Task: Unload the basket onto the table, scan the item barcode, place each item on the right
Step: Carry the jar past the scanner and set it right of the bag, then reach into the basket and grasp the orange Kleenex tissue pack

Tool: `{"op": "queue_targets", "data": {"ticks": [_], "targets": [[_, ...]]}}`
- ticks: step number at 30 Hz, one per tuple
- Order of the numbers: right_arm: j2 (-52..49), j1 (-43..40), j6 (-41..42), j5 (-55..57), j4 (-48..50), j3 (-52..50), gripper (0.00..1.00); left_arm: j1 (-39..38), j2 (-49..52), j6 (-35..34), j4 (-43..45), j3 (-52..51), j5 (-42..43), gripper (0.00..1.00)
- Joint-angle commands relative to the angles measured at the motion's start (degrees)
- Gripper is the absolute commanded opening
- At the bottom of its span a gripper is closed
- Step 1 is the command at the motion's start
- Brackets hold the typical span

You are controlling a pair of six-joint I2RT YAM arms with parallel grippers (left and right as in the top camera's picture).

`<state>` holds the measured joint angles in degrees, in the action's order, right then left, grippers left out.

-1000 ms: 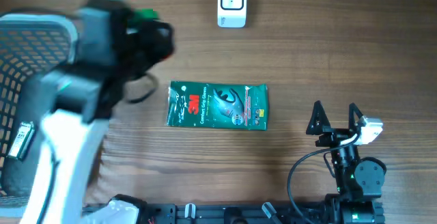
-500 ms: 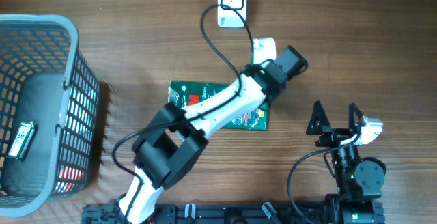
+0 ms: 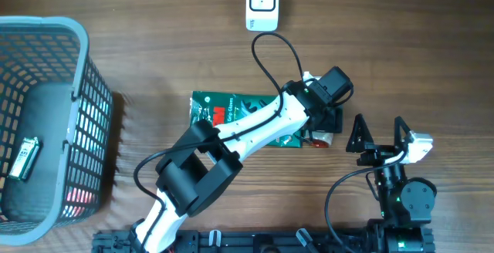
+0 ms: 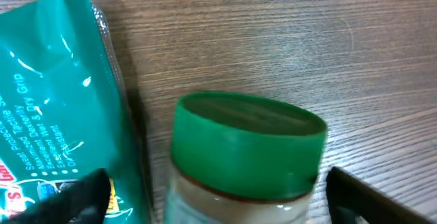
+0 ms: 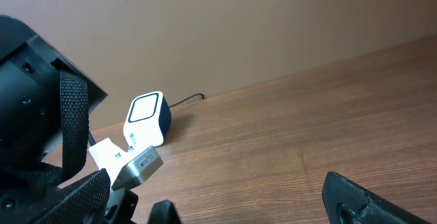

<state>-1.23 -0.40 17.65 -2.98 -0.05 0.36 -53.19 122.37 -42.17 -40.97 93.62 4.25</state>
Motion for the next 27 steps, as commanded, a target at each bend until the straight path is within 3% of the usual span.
{"op": "queue_targets", "data": {"ticks": [1, 7, 11, 15, 16, 21, 23, 27], "targets": [[0.22, 0.22, -0.74, -0.48, 0.09, -0.07, 1.0, 1.64, -4.63, 1.53, -0.5, 0.9, -3.21, 1.0], [0.22, 0.22, -0.74, -0.48, 0.09, -0.07, 1.0, 13.81, -25.03, 7.67, -7.93, 0.9, -22.58, 1.0], [0.22, 0.22, -0.76, -0.48, 0.09, -0.07, 1.0, 29.9, -41.05, 8.44, -12.0, 0.9, -22.8, 1.0], [0.22, 0.22, -0.74, -0.48, 0.09, -0.07, 1.0, 53.75, -52.09, -2.71, -22.67, 0.9, -22.8, 1.0], [0.22, 0.22, -0.76, -0.48, 0.09, -0.07, 1.0, 62.05, -53.27, -7.15, -27.3, 0.9, -22.77, 1.0], [0.22, 0.22, -0.76, -0.48, 0.09, -0.07, 1.0, 84.56, -50.23, -18.53, -36.44, -2.34, -18.95, 1.0], [0.22, 0.22, -0.74, -0.48, 0.09, -0.07, 1.0, 90.82, -47.36, -18.97, -35.34, -6.21, -15.26, 1.0], [0.22, 0.22, -0.76, -0.48, 0.09, -0.07, 0.99, 96.13, -40.02, -18.95, -30.75, -14.36, -11.96, 0.99]]}}
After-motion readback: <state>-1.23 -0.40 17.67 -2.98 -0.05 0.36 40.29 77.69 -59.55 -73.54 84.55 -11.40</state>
